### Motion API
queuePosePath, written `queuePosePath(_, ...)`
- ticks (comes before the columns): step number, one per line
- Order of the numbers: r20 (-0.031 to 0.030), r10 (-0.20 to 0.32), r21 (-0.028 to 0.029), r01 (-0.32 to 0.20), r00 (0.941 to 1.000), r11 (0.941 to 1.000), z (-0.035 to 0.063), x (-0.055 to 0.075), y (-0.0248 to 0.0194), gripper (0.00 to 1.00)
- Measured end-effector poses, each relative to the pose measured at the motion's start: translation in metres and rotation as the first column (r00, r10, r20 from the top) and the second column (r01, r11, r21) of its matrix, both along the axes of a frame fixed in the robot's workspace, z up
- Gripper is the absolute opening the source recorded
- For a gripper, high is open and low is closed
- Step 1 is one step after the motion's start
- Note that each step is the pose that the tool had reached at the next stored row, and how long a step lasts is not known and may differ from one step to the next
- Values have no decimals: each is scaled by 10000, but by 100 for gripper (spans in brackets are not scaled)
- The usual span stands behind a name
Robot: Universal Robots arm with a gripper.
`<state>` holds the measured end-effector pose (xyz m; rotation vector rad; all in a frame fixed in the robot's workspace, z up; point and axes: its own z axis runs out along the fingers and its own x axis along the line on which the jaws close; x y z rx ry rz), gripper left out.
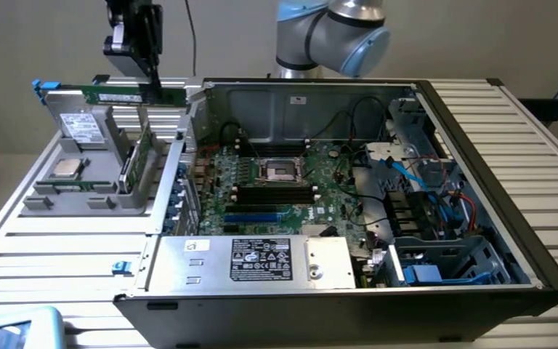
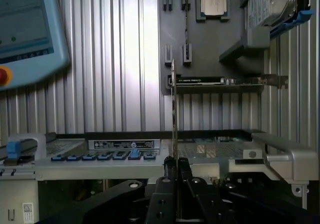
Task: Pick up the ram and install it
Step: 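Pick up the ram and move it above insertion slot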
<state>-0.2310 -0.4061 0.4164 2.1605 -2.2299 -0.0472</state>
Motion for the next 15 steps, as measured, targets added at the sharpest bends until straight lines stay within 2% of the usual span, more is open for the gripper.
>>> queuePosePath(15,1,0,0,0,10000,10000,-1,684,0,14)
